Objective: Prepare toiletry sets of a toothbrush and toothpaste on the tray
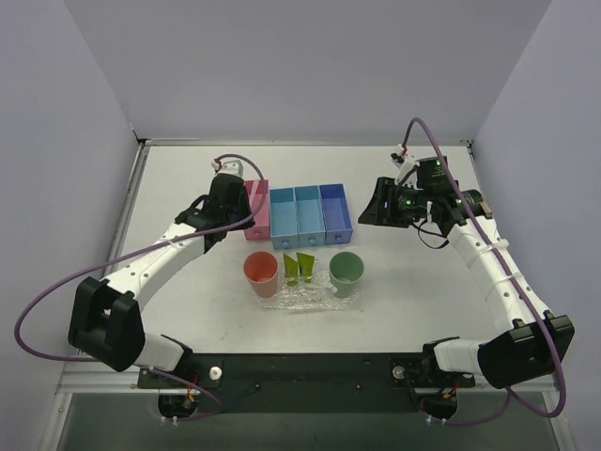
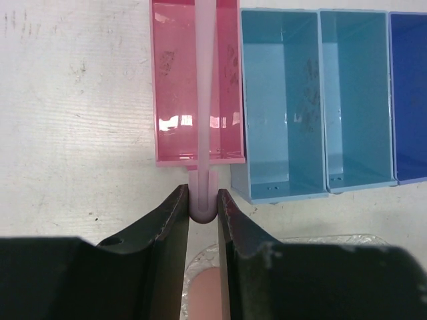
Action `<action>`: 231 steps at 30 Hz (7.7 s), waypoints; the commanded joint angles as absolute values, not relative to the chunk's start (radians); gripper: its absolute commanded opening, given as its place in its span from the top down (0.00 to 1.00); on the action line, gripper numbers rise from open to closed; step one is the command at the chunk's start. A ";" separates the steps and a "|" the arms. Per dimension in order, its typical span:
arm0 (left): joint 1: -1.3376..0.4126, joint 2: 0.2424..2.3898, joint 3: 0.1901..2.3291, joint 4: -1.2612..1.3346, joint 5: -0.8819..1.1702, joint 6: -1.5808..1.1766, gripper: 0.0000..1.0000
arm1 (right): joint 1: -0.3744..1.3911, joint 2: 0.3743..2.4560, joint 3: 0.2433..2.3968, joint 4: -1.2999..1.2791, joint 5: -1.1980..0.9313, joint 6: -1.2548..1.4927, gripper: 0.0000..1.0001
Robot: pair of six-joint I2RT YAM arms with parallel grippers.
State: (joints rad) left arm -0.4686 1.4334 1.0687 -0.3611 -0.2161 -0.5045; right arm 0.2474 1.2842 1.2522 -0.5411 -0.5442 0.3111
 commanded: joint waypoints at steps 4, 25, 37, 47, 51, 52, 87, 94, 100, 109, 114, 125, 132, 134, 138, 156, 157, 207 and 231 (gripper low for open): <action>-0.463 1.287 1.092 -0.419 -0.192 -0.430 1.00 | 0.241 1.264 1.253 -0.523 -0.557 0.316 0.57; -0.590 0.971 1.140 -0.843 -0.141 -0.331 1.00 | 0.244 1.154 1.160 -0.313 -0.491 0.384 0.57; -0.709 0.989 1.301 -1.048 -0.077 -0.359 1.00 | 0.242 1.106 1.138 -0.337 -0.474 0.337 0.57; -0.721 1.025 1.341 -1.164 0.132 -0.290 1.00 | 0.241 1.088 1.138 -0.362 -0.419 0.311 0.56; -0.729 1.016 1.364 -1.201 0.123 -0.273 1.00 | 0.242 1.088 1.135 -0.371 -0.411 0.308 0.56; -0.729 1.011 1.370 -1.206 0.112 -0.265 1.00 | 0.242 1.088 1.132 -0.373 -0.408 0.310 0.56; -0.874 1.000 1.253 -1.266 0.058 -0.242 1.00 | 0.242 1.089 1.111 -0.410 -0.336 0.331 0.57; -0.874 1.042 1.247 -1.229 0.077 -0.245 1.00 | 0.242 1.085 1.112 -0.416 -0.334 0.321 0.56; -0.873 1.061 1.255 -1.213 0.083 -0.249 1.00 | 0.241 1.078 1.100 -0.417 -0.333 0.318 0.56; -0.874 1.100 1.284 -1.209 0.078 -0.256 1.00 | 0.239 1.072 1.091 -0.419 -0.334 0.308 0.56; -0.874 1.112 1.289 -1.203 0.083 -0.256 1.00 | 0.242 1.072 1.086 -0.419 -0.336 0.305 0.56; -0.874 1.140 1.301 -1.189 0.106 -0.261 1.00 | 0.241 1.075 1.077 -0.417 -0.328 0.290 0.56; -0.877 1.158 1.310 -1.189 0.106 -0.261 1.00 | 0.241 1.068 1.069 -0.417 -0.321 0.284 0.56; -0.884 1.161 1.312 -1.190 0.104 -0.261 1.00 | 0.241 1.068 1.066 -0.419 -0.319 0.279 0.56; -0.890 1.173 1.318 -1.198 0.095 -0.261 1.00 | 0.242 1.063 1.063 -0.420 -0.314 0.276 0.56; -0.950 1.204 1.351 -1.258 -0.014 -0.298 1.00 | 0.241 1.052 1.043 -0.417 -0.305 0.270 0.56; -0.954 1.203 1.351 -1.259 -0.015 -0.298 1.00 | 0.239 1.051 1.043 -0.417 -0.305 0.268 0.56; -1.029 1.325 1.416 -1.289 -0.086 -0.380 1.00 | 0.235 1.035 0.997 -0.414 -0.293 0.235 0.56; -1.052 1.425 1.451 -1.305 -0.135 -0.397 1.00 | 0.224 1.042 0.986 -0.400 -0.301 0.204 0.56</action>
State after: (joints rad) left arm -1.0466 1.4143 1.4017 -1.2953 -0.1093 -0.3889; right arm 0.2340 1.0489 0.9936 -0.4232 -0.3031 0.2211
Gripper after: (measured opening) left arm 0.302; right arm 0.441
